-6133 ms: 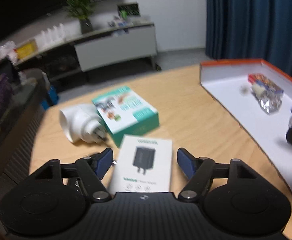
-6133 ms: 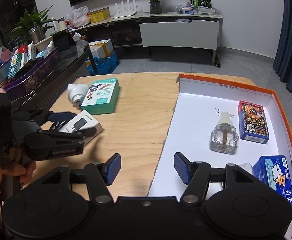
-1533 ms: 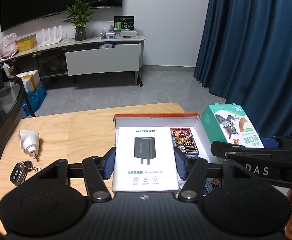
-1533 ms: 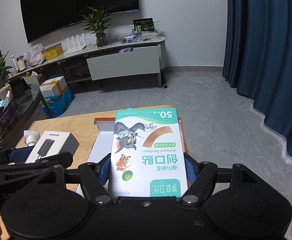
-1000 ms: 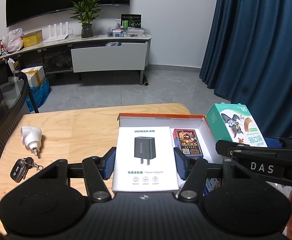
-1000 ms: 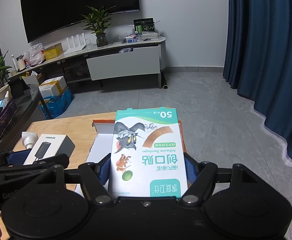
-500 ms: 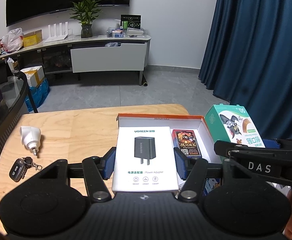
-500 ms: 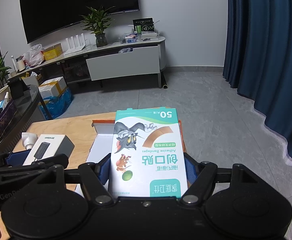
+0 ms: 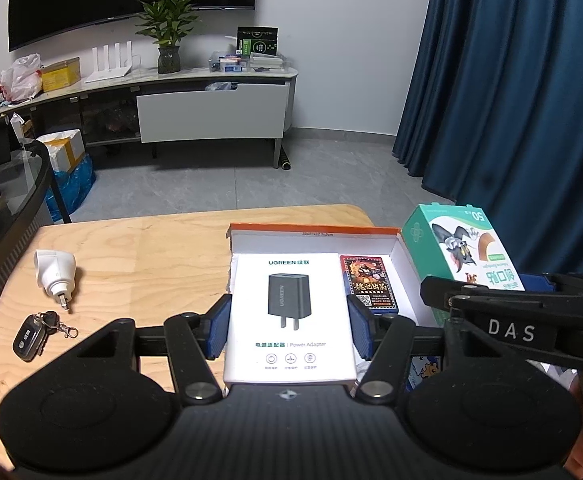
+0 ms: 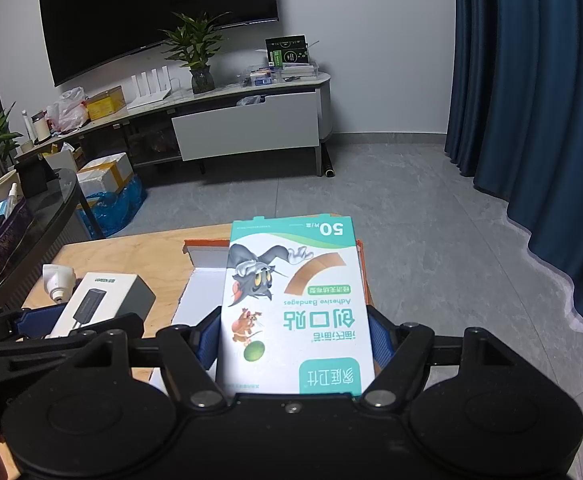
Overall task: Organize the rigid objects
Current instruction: 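Hold both boxes above the white box, aligning them over free space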
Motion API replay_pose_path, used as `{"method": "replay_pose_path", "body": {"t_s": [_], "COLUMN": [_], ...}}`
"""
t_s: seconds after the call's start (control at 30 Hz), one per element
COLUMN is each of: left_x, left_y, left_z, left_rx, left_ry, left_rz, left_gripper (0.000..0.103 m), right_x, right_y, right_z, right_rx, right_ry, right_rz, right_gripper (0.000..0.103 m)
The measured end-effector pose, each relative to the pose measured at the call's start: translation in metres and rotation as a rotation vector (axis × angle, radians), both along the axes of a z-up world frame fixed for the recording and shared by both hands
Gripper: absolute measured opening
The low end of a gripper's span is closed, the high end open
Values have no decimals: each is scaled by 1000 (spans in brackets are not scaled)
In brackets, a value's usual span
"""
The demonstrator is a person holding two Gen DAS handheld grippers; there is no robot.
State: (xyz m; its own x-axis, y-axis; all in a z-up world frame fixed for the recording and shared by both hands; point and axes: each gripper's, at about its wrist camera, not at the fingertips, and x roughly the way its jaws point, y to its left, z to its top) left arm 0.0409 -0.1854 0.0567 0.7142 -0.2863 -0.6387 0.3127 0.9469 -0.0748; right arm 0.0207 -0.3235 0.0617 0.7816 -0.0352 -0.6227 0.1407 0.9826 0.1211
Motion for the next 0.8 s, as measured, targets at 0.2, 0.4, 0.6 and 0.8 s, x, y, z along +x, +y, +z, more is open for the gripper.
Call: {"method": "replay_pose_path", "body": {"t_s": [0.2,0.4,0.6,0.8], "left_x": [0,2,3,5], "left_y": [0,-1,-3,-5], "left_z": [-2,-5,-8,-13], "left_rx": [2,7,9,13], "left_ry": [4,15,21,37], "left_rz": [-3,-9,-19,-26], "left_gripper": [60,60,60,60], "right_x": [2,5,10,17], "right_y": [0,0,-2,-6], "right_z": [-3,-7,-8,-11], "right_rx": [2,4,8,19], "right_ry": [7,19,30,44], "right_rz": [1,0,-2,-6], "right_gripper": [85,85,85,85]}}
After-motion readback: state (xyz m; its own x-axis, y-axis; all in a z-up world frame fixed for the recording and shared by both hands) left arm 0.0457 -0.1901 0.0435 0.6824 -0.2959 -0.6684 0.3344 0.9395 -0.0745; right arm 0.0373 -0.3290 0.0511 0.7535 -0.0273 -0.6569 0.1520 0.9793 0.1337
